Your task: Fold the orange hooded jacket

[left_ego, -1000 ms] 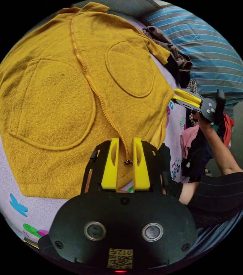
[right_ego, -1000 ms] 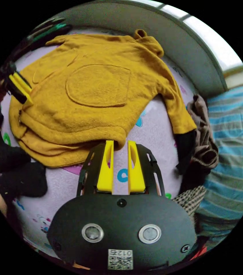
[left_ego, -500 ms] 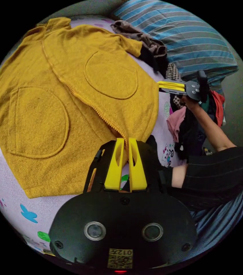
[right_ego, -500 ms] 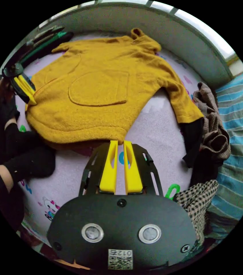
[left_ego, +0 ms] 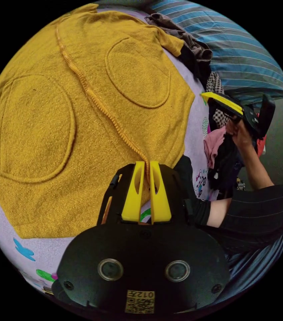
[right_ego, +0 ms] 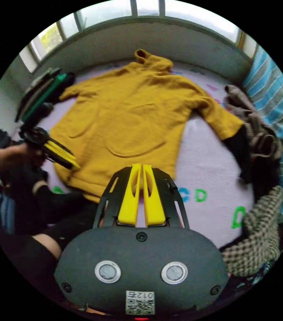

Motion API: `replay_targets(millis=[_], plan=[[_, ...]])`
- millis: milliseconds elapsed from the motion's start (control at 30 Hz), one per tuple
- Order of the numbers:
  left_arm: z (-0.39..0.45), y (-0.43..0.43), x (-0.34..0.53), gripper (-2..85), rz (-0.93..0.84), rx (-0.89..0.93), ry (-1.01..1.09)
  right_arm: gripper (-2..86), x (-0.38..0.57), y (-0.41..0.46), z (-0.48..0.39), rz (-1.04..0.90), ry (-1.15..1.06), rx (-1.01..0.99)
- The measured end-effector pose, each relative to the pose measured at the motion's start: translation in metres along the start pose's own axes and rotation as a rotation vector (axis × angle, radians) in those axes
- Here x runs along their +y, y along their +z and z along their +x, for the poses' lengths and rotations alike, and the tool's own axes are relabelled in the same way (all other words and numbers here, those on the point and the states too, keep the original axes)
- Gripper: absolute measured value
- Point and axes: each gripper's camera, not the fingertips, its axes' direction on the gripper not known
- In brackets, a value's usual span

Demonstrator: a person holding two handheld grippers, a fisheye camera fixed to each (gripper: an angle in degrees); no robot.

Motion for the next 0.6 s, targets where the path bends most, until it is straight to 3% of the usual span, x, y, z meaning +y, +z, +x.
replay_targets(millis=[133,267,367,500,600], plan=[[0.008,0.008,0.013,1.3,0.049,-0.001,-0.011,8.0,-0.037,0.028,-0.034,-0.075,0.027,-0.369],[0.02,0.015,0.025,1.4,0.102,-0.026,-0.038,12.3,-0.066,0.057,-0.051,-0.168,0.08,-0.483],[0.037,0.019,0.035,1.7,0.144,-0.079,-0.036,12.8,-0.078,0.069,-0.065,-0.261,0.042,-0.46],[0.053,0.026,0.046,1.6,0.174,-0.114,-0.042,7.2,-0.086,0.069,-0.067,-0.291,0.011,-0.319],[0.057,0.029,0.052,1.8,0.171,-0.089,-0.048,2.4,-0.088,0.064,-0.056,-0.28,0.009,-0.359]])
